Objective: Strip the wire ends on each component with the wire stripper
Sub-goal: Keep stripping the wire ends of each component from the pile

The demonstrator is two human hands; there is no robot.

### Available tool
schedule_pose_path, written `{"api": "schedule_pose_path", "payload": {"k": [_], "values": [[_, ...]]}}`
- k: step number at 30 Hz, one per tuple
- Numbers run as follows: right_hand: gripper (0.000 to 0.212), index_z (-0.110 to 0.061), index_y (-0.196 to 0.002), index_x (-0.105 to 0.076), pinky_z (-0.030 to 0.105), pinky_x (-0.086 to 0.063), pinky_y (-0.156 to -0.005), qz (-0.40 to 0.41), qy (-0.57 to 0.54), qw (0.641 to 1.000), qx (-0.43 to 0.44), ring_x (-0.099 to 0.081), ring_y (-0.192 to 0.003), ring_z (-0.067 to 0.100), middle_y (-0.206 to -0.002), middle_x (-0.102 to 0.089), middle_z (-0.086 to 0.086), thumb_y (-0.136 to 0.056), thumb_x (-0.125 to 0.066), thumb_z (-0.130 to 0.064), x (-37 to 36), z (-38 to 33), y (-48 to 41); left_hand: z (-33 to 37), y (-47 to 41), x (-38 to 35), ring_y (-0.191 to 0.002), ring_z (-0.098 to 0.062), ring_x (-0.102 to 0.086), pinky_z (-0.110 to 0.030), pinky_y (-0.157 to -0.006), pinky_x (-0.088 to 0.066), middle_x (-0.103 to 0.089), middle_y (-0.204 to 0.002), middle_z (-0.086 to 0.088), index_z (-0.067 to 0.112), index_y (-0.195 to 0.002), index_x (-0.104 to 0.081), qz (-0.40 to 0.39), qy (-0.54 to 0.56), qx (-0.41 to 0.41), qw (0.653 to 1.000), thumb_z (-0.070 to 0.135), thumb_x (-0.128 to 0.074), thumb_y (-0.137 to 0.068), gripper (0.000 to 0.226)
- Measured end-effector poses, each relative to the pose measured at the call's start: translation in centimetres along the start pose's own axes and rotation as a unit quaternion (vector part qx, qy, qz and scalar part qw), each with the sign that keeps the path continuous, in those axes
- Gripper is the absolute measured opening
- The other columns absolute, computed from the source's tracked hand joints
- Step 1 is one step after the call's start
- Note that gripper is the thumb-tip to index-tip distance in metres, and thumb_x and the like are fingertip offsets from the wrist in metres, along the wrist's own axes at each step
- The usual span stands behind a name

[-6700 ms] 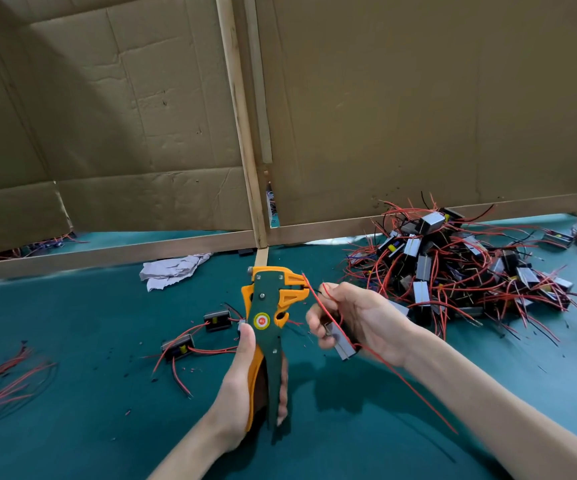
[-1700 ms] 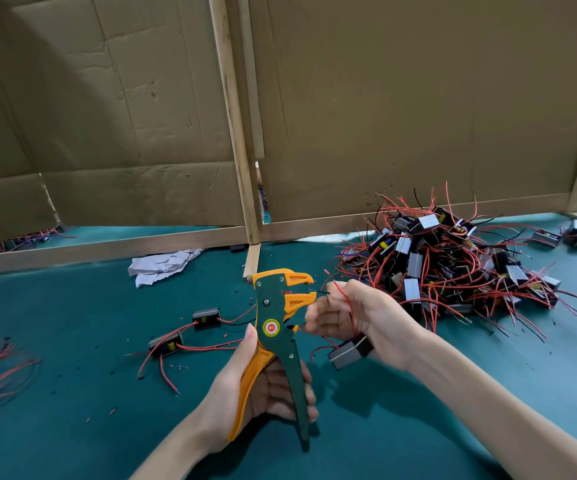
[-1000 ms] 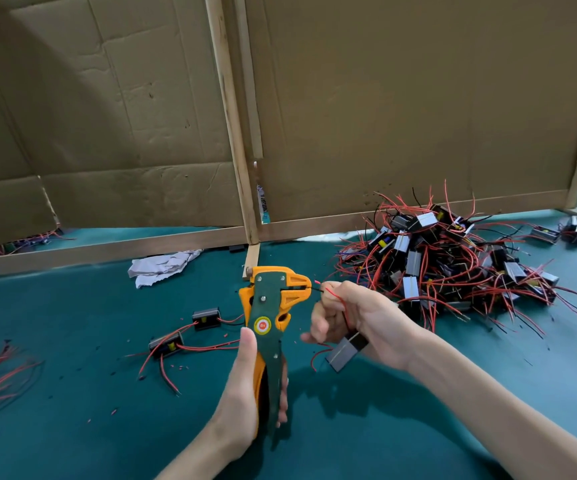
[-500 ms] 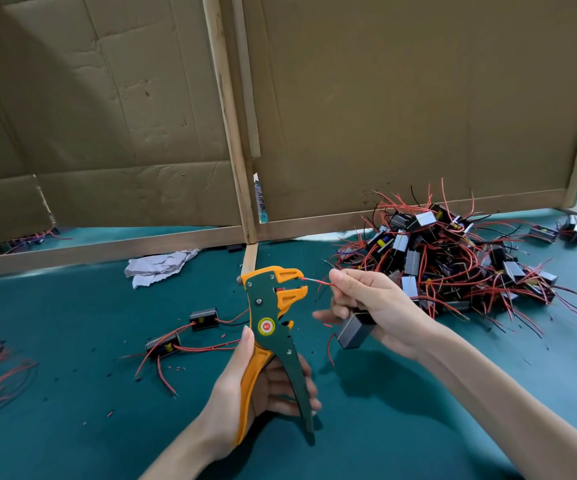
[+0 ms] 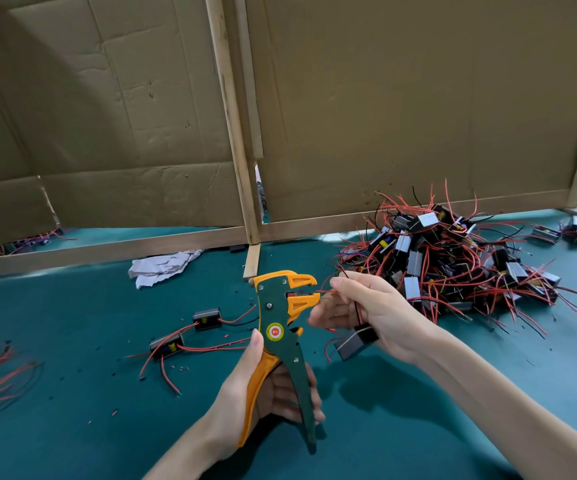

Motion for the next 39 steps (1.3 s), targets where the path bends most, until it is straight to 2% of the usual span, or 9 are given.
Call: {"api": "schedule_pose_path", "payload": {"k": [6,11,15,17,20,30,33,36,39], "values": [[0.033,-0.014,-0.071,-0.036,0.032,-0.058,-0.075,-0.002,-0.010,1.000,0.001,-0.072,-0.075,0.029,-0.079,-0.073,0.016,-0.103,-0.039,-0.012,-0.1,-0.1,0.2,-0.2,0.1,0.3,-0.059,-0.035,-0.062,-0.035,-0.059,-0.052,-0.059,-0.069,-0.025,0.000,-0.074,-0.066,0.040,-0.006,-0.012,0.999,0.075,-0.027,-0.072,0.085],[0.031,-0.014,-0.073,-0.036,0.033,-0.058,-0.074,-0.016,-0.029,0.999,-0.008,-0.072,-0.076,0.031,-0.081,-0.073,0.020,-0.104,-0.039,-0.014,-0.5,0.3,0.2,-0.8,0.1,0.6,-0.039,-0.022,-0.040,-0.025,-0.043,-0.038,-0.043,-0.051,-0.012,0.007,-0.055,-0.055,0.134,-0.008,-0.028,0.991,0.086,-0.030,-0.062,0.083],[0.021,-0.012,-0.082,-0.039,0.033,-0.058,-0.070,-0.017,-0.032,0.999,-0.002,-0.072,-0.071,0.029,-0.074,-0.071,0.016,-0.101,-0.043,-0.021,-0.4,0.3,0.0,0.0,-0.1,0.4,-0.068,-0.038,-0.064,-0.038,-0.061,-0.053,-0.062,-0.077,-0.028,-0.001,-0.081,-0.068,0.070,0.017,-0.040,0.997,0.081,-0.028,-0.079,0.091],[0.025,-0.013,-0.079,-0.038,0.045,-0.059,-0.081,-0.014,-0.028,1.000,-0.001,-0.071,-0.069,0.030,-0.069,-0.069,0.015,-0.094,-0.049,-0.030,-0.2,0.2,-0.1,0.3,-0.2,0.6,-0.083,-0.045,-0.066,-0.043,-0.070,-0.054,-0.063,-0.090,-0.032,-0.005,-0.093,-0.069,0.059,0.034,-0.044,0.997,0.075,-0.023,-0.084,0.092],[0.030,-0.013,-0.073,-0.037,0.058,-0.050,-0.094,-0.020,-0.037,0.999,0.003,-0.068,-0.062,0.028,-0.062,-0.063,0.014,-0.090,-0.051,-0.033,-0.1,0.2,-0.2,0.2,-0.4,1.0,-0.083,-0.045,-0.065,-0.045,-0.072,-0.055,-0.063,-0.090,-0.031,-0.005,-0.093,-0.069,0.070,0.051,-0.050,0.995,0.072,-0.022,-0.080,0.091],[0.029,-0.011,-0.080,-0.038,0.036,-0.055,-0.065,0.057,0.036,0.989,0.130,-0.039,-0.045,0.015,-0.054,-0.032,-0.003,-0.105,-0.033,-0.025,0.5,-6.3,-0.9,0.2,-0.5,1.4,-0.085,-0.045,-0.064,-0.048,-0.075,-0.055,-0.062,-0.093,-0.034,-0.009,-0.098,-0.065,0.091,0.081,-0.072,0.990,0.070,-0.025,-0.084,0.090],[0.028,-0.013,-0.081,-0.037,0.035,-0.057,-0.063,0.182,0.110,0.947,0.243,-0.043,-0.045,0.012,-0.053,-0.038,-0.008,-0.107,-0.032,-0.022,3.2,-11.0,-1.9,0.2,-0.4,1.6,-0.085,-0.045,-0.064,-0.048,-0.075,-0.055,-0.062,-0.093,-0.034,-0.008,-0.096,-0.067,0.104,0.077,-0.085,0.988,0.068,-0.028,-0.083,0.087],[0.022,-0.015,-0.087,-0.035,0.036,-0.043,-0.060,0.319,0.332,0.816,0.349,-0.040,-0.052,0.010,-0.061,-0.041,-0.007,-0.106,-0.034,-0.026,7.2,-15.0,-2.4,0.4,-0.4,1.8,-0.086,-0.047,-0.065,-0.048,-0.074,-0.055,-0.062,-0.094,-0.035,-0.007,-0.096,-0.067,0.127,0.064,-0.104,0.984,0.066,-0.029,-0.083,0.083],[0.020,-0.012,-0.093,-0.038,0.035,-0.029,-0.060,0.342,0.511,0.728,0.303,-0.039,-0.064,0.020,-0.073,-0.047,0.001,-0.105,-0.033,-0.027,11.9,-14.8,-4.7,0.7,-0.3,2.3,-0.087,-0.045,-0.066,-0.046,-0.073,-0.056,-0.064,-0.094,-0.033,-0.004,-0.093,-0.068,0.161,0.048,-0.129,0.977,0.065,-0.026,-0.084,0.081]]}}
Point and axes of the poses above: each hand's wrist, its own y-axis away from the middle knuckle, its own x-axis out of the back of the hand, z = x × y, the point moved 5 cm from there along -y, towards the middle knuckle
